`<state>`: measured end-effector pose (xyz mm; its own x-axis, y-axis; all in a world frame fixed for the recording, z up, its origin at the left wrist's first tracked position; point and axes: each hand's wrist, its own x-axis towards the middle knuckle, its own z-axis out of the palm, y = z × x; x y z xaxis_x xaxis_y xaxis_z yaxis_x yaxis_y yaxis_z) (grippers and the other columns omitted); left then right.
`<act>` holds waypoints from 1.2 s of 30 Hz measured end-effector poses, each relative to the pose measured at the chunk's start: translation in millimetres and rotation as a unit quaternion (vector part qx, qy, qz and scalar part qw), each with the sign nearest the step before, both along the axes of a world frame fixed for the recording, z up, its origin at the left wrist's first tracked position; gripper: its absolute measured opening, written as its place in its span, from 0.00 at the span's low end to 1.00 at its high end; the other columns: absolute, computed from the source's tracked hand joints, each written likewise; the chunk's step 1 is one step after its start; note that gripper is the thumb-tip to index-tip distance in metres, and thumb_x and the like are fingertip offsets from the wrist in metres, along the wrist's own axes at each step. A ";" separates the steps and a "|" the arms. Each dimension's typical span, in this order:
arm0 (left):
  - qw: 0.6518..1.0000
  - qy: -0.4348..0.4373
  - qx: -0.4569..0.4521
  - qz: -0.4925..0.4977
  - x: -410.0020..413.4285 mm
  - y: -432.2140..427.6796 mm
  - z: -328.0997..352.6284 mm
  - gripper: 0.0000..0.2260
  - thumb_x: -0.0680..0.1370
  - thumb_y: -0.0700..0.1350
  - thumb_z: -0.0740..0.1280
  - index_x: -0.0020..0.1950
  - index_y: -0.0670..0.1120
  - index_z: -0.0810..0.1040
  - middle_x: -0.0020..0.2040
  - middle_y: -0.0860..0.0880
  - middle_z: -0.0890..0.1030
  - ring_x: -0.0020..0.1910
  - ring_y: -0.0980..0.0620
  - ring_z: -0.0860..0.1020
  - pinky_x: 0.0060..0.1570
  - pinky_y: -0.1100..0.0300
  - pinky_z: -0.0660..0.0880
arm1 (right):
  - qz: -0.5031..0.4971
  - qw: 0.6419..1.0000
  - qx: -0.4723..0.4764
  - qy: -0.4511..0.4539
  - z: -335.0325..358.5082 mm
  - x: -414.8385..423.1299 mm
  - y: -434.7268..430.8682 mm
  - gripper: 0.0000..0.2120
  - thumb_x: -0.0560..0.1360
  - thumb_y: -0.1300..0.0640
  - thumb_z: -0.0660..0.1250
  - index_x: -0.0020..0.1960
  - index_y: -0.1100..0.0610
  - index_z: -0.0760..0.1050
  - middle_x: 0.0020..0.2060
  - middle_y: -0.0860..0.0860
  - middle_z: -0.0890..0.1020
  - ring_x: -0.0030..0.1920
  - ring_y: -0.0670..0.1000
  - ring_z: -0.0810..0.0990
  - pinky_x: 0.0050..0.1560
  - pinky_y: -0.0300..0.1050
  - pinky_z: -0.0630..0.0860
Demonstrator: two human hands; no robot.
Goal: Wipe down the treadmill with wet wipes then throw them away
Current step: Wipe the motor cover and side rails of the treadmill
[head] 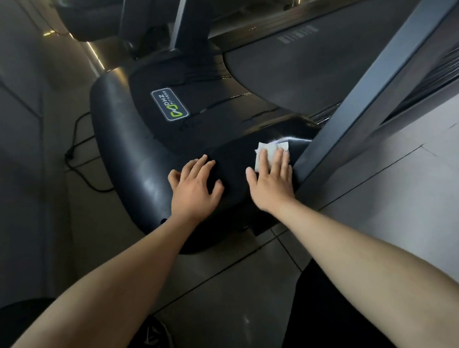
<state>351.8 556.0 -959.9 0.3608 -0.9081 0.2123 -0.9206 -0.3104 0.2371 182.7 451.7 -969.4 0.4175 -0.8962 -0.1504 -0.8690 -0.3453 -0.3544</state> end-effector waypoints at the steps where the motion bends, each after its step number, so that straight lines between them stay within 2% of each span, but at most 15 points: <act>1: 1.000 0.003 -0.001 0.011 -0.9 7.7 -3.0 0.26 0.80 0.60 0.57 0.76 0.52 0.70 0.79 0.51 0.67 0.77 0.49 0.60 0.72 0.46 0.48 | 0.003 1.000 -0.011 -0.016 -7.2 4.3 13.4 0.34 0.84 0.39 0.43 0.82 0.54 0.35 0.79 0.63 0.35 0.79 0.61 0.32 0.79 0.61 0.40; 4: 0.998 0.023 -0.018 0.059 -4.5 31.3 -13.6 0.25 0.81 0.60 0.57 0.76 0.52 0.69 0.79 0.50 0.64 0.76 0.47 0.59 0.73 0.42 0.51 | 0.037 0.996 -0.056 -0.061 -28.1 10.9 56.9 0.33 0.83 0.40 0.42 0.82 0.52 0.38 0.80 0.61 0.35 0.79 0.61 0.32 0.77 0.63 0.39; 8: 0.993 0.041 -0.041 0.104 -7.9 53.8 -21.2 0.25 0.82 0.58 0.57 0.78 0.51 0.67 0.80 0.51 0.63 0.77 0.49 0.59 0.72 0.44 0.50 | 0.138 0.985 -0.078 -0.075 -39.7 23.8 103.7 0.31 0.83 0.42 0.44 0.82 0.47 0.40 0.80 0.55 0.35 0.79 0.56 0.30 0.75 0.61 0.34; 11: 0.993 0.054 -0.035 0.098 -12.6 63.8 -23.3 0.26 0.82 0.58 0.53 0.80 0.51 0.64 0.82 0.52 0.60 0.80 0.53 0.55 0.73 0.46 0.48 | 0.209 0.971 -0.097 -0.070 -38.7 20.7 109.0 0.30 0.84 0.44 0.48 0.82 0.45 0.41 0.81 0.50 0.35 0.79 0.50 0.30 0.75 0.64 0.33; 13: 0.993 0.063 -0.032 0.097 -13.1 65.3 -23.4 0.27 0.82 0.58 0.53 0.80 0.52 0.63 0.82 0.53 0.58 0.81 0.53 0.53 0.74 0.47 0.47 | 0.236 0.964 -0.110 -0.053 -36.9 12.8 97.2 0.29 0.84 0.44 0.47 0.82 0.43 0.39 0.80 0.47 0.33 0.78 0.48 0.29 0.74 0.66 0.32; 15: 0.992 0.066 -0.028 0.099 -13.5 64.7 -22.2 0.26 0.82 0.57 0.53 0.80 0.52 0.62 0.82 0.53 0.57 0.81 0.54 0.52 0.74 0.47 0.47 | 0.217 0.969 -0.105 -0.044 -34.6 2.7 79.1 0.28 0.84 0.43 0.43 0.81 0.42 0.36 0.80 0.45 0.33 0.78 0.47 0.28 0.75 0.66 0.33; 17: 0.992 0.067 -0.021 0.103 -15.2 65.1 -22.0 0.25 0.84 0.56 0.55 0.81 0.53 0.61 0.83 0.54 0.56 0.81 0.54 0.50 0.75 0.46 0.47 | 0.138 0.986 -0.072 -0.061 -31.7 -6.0 59.5 0.28 0.85 0.43 0.41 0.81 0.43 0.35 0.80 0.45 0.32 0.78 0.47 0.27 0.75 0.65 0.33; 20: 0.991 0.074 -0.020 0.107 -16.8 64.7 -19.6 0.24 0.85 0.54 0.57 0.81 0.53 0.61 0.83 0.54 0.55 0.81 0.55 0.49 0.76 0.46 0.46 | 0.003 0.996 -0.010 -0.088 -26.7 -7.2 42.4 0.29 0.84 0.42 0.40 0.81 0.47 0.34 0.80 0.51 0.33 0.79 0.51 0.30 0.77 0.64 0.37; 22: 0.991 0.080 -0.024 0.108 -17.8 63.5 -18.1 0.24 0.84 0.53 0.58 0.80 0.52 0.61 0.82 0.54 0.56 0.81 0.55 0.50 0.76 0.47 0.46 | -0.030 0.995 -0.003 -0.093 -25.2 1.0 45.0 0.30 0.84 0.43 0.42 0.82 0.50 0.35 0.80 0.55 0.34 0.80 0.55 0.32 0.78 0.64 0.40; 25: 0.989 0.090 -0.047 0.104 -16.6 64.6 -19.4 0.24 0.84 0.52 0.60 0.80 0.51 0.64 0.82 0.52 0.59 0.81 0.53 0.52 0.76 0.47 0.47 | 0.064 0.992 -0.070 -0.081 -26.7 14.7 70.1 0.30 0.84 0.43 0.44 0.83 0.50 0.40 0.81 0.55 0.38 0.80 0.56 0.35 0.78 0.62 0.39; 28: 0.985 0.107 -0.081 0.107 -13.3 66.9 -20.8 0.25 0.82 0.51 0.58 0.78 0.44 0.68 0.80 0.46 0.64 0.80 0.46 0.58 0.78 0.45 0.53 | 0.216 0.967 -0.121 -0.055 -28.1 20.2 88.7 0.31 0.81 0.42 0.39 0.83 0.48 0.44 0.82 0.53 0.42 0.81 0.53 0.36 0.78 0.61 0.38; 30: 0.980 0.119 -0.092 0.128 -12.8 67.1 -21.1 0.26 0.81 0.51 0.58 0.77 0.42 0.68 0.79 0.41 0.64 0.79 0.41 0.58 0.78 0.43 0.54 | 0.276 0.950 -0.140 -0.032 -22.5 22.0 82.1 0.31 0.81 0.42 0.37 0.83 0.47 0.45 0.82 0.51 0.44 0.81 0.51 0.38 0.78 0.60 0.37; 32: 0.972 0.127 -0.065 0.185 -15.0 69.9 -20.9 0.27 0.83 0.54 0.57 0.80 0.45 0.63 0.81 0.44 0.59 0.80 0.43 0.53 0.79 0.41 0.47 | 0.282 0.948 -0.149 -0.013 -12.4 27.7 65.1 0.30 0.81 0.43 0.35 0.82 0.46 0.46 0.82 0.49 0.45 0.81 0.50 0.39 0.77 0.61 0.35; 34: 0.957 0.141 -0.024 0.252 -15.4 75.2 -23.4 0.28 0.84 0.59 0.55 0.82 0.51 0.55 0.83 0.52 0.50 0.81 0.48 0.45 0.77 0.42 0.38 | 0.239 0.963 -0.121 -0.001 1.8 38.9 41.4 0.28 0.83 0.44 0.37 0.82 0.46 0.47 0.82 0.47 0.46 0.81 0.49 0.40 0.77 0.62 0.35; 36: 0.953 0.149 -0.006 0.264 -12.9 80.9 -24.7 0.28 0.84 0.60 0.52 0.83 0.54 0.51 0.83 0.54 0.46 0.81 0.51 0.42 0.77 0.43 0.38 | 0.182 0.981 -0.072 -0.004 18.5 53.1 18.0 0.26 0.84 0.47 0.40 0.82 0.47 0.49 0.82 0.47 0.48 0.81 0.49 0.40 0.77 0.64 0.36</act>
